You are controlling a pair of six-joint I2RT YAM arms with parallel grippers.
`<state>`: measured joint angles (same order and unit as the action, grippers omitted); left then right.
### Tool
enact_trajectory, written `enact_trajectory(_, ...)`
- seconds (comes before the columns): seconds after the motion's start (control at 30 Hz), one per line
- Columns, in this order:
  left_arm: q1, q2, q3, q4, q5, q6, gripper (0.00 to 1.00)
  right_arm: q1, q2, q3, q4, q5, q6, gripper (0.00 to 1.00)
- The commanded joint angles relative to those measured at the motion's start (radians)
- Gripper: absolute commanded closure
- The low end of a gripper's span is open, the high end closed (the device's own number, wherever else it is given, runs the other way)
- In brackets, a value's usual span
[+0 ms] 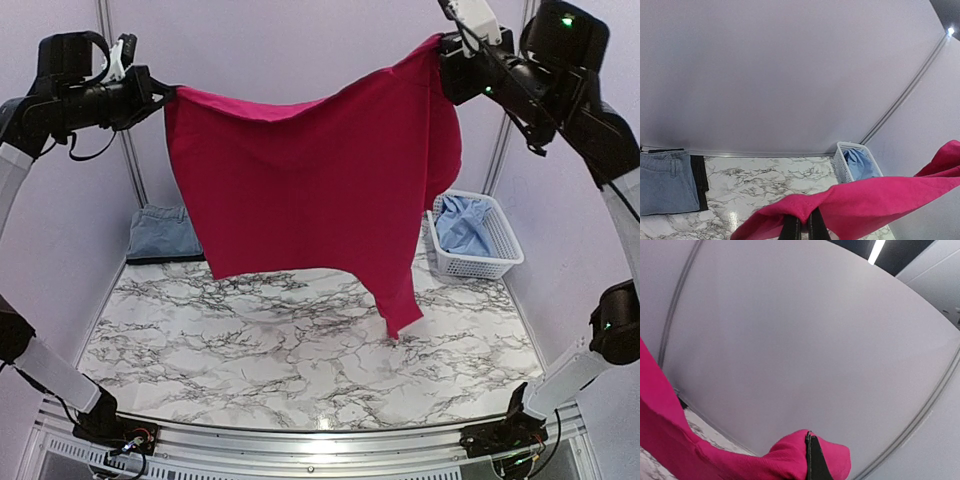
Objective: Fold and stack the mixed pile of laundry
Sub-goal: Flatten out the crumpled T-shirt at the center of the board.
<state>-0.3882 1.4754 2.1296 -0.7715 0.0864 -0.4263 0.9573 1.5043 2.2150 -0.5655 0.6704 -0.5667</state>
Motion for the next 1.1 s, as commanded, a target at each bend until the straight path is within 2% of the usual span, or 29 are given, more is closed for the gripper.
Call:
enact_trajectory(0.0, -0.036, -0.125, -0.013, 0.034, 0.124, 0.011, 1.00, 0.208, -0.102, -0.009, 0.090, 0.068, -0.050, 1.00)
enact_trajectory(0.1, -0.049, -0.197, -0.022, 0.033, 0.158, -0.002, 1.00, 0.421, -0.128, -0.051, 0.145, 0.189, -0.133, 1.00)
enact_trajectory(0.17, -0.049, -0.249, -0.029, 0.032, 0.163, -0.009, 1.00, 0.578, -0.123, -0.095, 0.232, 0.318, -0.263, 1.00)
enact_trajectory(0.23, -0.049, -0.299, -0.036, 0.033, 0.166, -0.022, 1.00, 0.711, -0.104, -0.157, 0.427, 0.461, -0.479, 1.00)
enact_trajectory(0.3, -0.049, -0.339, -0.050, 0.032, 0.168, -0.039, 1.00, 0.786, -0.069, -0.188, 0.696, 0.574, -0.707, 1.00)
enact_trajectory(0.43, -0.049, -0.425, -0.107, 0.026, 0.121, -0.050, 1.00, 0.912, -0.026, -0.184, 1.089, 0.660, -1.023, 1.00)
enact_trajectory(0.53, -0.049, -0.468, -0.152, 0.019, 0.059, -0.053, 1.00, 0.932, -0.040, -0.231, 1.202, 0.674, -1.072, 1.00)
enact_trajectory(0.67, -0.049, -0.490, -0.234, 0.014, -0.056, -0.054, 1.00, 0.930, -0.122, -0.321, 1.246, 0.680, -1.000, 1.00)
enact_trajectory(0.73, -0.049, -0.473, -0.280, 0.005, -0.124, -0.059, 1.00, 0.884, -0.210, -0.373, 1.156, 0.671, -0.848, 1.00)
enact_trajectory(0.77, -0.050, -0.458, -0.305, 0.005, -0.144, -0.058, 1.00, 0.818, -0.265, -0.395, 1.005, 0.651, -0.668, 1.00)
enact_trajectory(0.83, -0.049, -0.415, -0.353, 0.007, -0.206, -0.063, 1.00, 0.643, -0.379, -0.409, 0.582, 0.524, -0.212, 1.00)
enact_trajectory(0.87, -0.049, -0.390, -0.377, 0.012, -0.233, -0.058, 1.00, 0.535, -0.425, -0.452, 0.503, 0.461, -0.092, 1.00)
enact_trajectory(0.9, -0.048, -0.357, -0.390, 0.013, -0.276, -0.053, 1.00, 0.450, -0.451, -0.497, 0.483, 0.430, -0.045, 1.00)
enact_trajectory(0.97, -0.045, -0.287, -0.413, 0.028, -0.300, -0.040, 1.00, 0.256, -0.425, -0.502, 0.310, 0.332, 0.106, 0.99)
enact_trajectory(1.03, -0.045, -0.198, -0.416, 0.040, -0.308, -0.037, 1.00, -0.076, -0.325, -0.423, 0.043, -0.044, 0.379, 1.00)
enact_trajectory(1.07, -0.045, -0.165, -0.419, 0.055, -0.302, -0.034, 1.00, -0.217, -0.279, -0.418, -0.016, -0.185, 0.424, 1.00)
